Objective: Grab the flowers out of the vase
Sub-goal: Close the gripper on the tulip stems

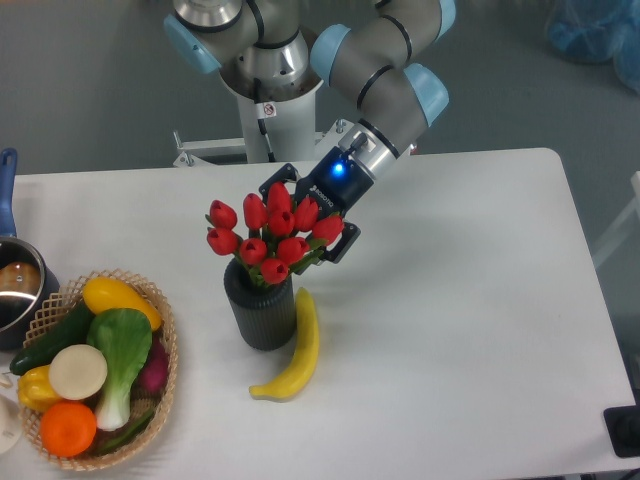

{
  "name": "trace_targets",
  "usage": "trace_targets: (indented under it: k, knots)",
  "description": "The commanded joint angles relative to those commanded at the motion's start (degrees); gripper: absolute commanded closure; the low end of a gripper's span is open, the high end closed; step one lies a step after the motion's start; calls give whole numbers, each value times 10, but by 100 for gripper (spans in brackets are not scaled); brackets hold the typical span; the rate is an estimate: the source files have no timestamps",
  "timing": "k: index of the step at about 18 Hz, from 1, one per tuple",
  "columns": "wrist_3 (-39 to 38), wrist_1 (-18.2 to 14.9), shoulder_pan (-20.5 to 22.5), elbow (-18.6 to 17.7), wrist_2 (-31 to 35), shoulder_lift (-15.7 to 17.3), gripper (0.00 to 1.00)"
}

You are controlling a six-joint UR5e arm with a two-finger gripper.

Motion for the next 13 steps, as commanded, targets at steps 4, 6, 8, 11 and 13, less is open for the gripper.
trace_targets:
  k: [4,6,8,11,13]
  knots:
    - [-1,3,-5,4,-24,-9,0]
    - [-1,3,-4,5,-26,-11,0]
    - [-1,3,-5,10,-32,-12,0]
    - [0,4,-5,15,-57,-24,0]
    - [0,4,-5,15,-59,-25,0]
